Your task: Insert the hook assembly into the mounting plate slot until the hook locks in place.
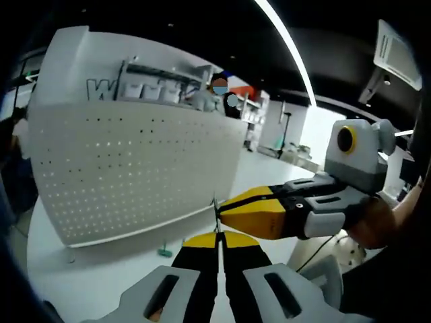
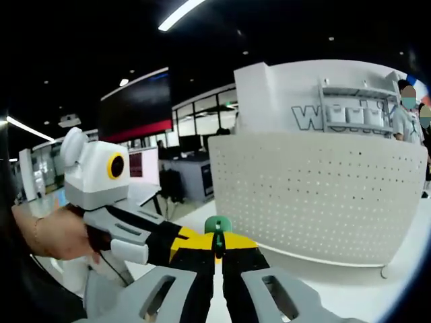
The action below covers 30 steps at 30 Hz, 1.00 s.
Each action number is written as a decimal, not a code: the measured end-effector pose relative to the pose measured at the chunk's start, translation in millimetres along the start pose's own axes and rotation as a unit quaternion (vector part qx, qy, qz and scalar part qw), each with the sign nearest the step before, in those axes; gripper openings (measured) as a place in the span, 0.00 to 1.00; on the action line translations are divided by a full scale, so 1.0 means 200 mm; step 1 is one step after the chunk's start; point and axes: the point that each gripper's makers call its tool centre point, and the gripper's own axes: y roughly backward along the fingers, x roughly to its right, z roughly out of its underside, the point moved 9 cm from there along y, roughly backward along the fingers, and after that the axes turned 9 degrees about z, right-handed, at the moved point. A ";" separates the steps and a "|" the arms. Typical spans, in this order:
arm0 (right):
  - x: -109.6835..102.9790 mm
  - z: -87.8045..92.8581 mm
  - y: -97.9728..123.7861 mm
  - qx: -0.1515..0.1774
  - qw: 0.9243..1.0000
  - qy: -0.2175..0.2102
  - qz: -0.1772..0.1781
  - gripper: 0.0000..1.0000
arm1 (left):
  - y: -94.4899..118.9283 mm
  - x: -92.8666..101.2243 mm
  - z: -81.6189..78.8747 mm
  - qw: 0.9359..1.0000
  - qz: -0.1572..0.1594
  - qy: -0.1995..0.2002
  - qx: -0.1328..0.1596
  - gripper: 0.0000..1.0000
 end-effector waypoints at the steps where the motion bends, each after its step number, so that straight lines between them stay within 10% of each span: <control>1: 0.00 0.00 0.00 -0.001 1.000 0.003 -0.003 0.00 | 0.01 0.00 0.00 1.000 0.000 -0.005 -0.002 0.01; 14: -0.07 0.01 -0.03 -0.010 0.999 0.016 -0.030 0.00 | 0.09 0.03 0.06 1.000 -0.003 -0.012 0.006 0.14; 25: -0.08 0.01 -0.03 -0.009 0.999 0.025 -0.024 0.00 | 0.09 0.07 0.12 1.000 -0.003 0.007 0.006 0.91; 30: -0.08 0.02 -0.03 -0.007 0.999 0.024 -0.023 0.00 | 0.11 0.09 0.13 1.000 0.011 0.020 0.011 1.00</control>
